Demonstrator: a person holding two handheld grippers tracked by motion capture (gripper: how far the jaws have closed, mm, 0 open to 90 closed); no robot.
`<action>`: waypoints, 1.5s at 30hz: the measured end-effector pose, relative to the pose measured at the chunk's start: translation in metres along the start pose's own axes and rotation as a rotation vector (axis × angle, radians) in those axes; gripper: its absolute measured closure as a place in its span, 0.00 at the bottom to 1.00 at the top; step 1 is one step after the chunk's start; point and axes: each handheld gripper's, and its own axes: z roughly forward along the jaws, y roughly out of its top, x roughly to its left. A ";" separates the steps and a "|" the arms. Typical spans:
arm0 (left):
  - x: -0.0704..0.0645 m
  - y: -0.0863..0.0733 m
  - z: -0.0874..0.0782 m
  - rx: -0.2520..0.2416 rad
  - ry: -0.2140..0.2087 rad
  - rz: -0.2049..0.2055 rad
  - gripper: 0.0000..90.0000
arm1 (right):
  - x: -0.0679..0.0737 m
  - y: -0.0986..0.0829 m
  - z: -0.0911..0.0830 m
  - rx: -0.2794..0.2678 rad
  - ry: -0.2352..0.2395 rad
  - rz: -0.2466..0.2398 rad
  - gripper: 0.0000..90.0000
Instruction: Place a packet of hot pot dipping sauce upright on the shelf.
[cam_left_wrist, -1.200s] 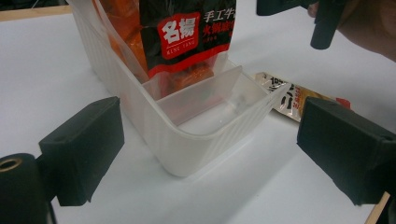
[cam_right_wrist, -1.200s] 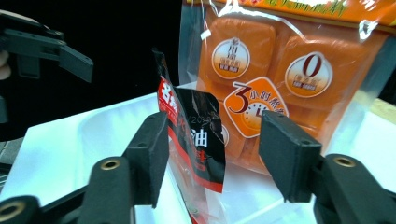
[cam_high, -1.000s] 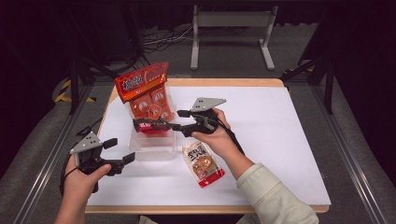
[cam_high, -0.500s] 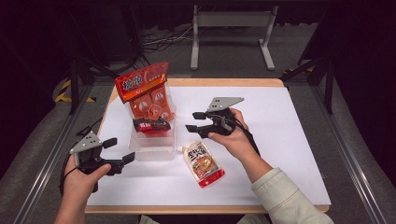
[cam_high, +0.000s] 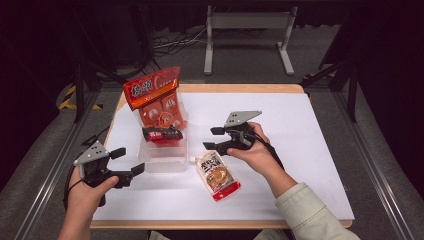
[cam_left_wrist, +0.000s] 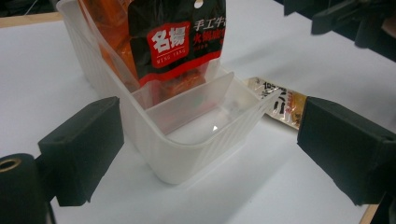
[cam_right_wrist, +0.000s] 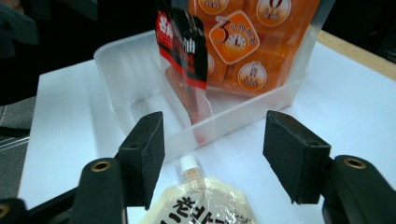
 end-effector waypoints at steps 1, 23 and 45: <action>0.000 0.000 0.000 -0.006 -0.001 0.000 0.09 | 0.000 -0.002 0.002 0.006 -0.002 0.004 0.45; 0.000 0.000 -0.001 -0.004 0.040 -0.002 0.13 | -0.018 -0.044 0.030 0.174 -0.052 0.099 0.49; -0.002 0.000 0.003 0.020 0.030 0.007 0.12 | -0.022 -0.061 0.052 0.273 -0.043 0.115 0.45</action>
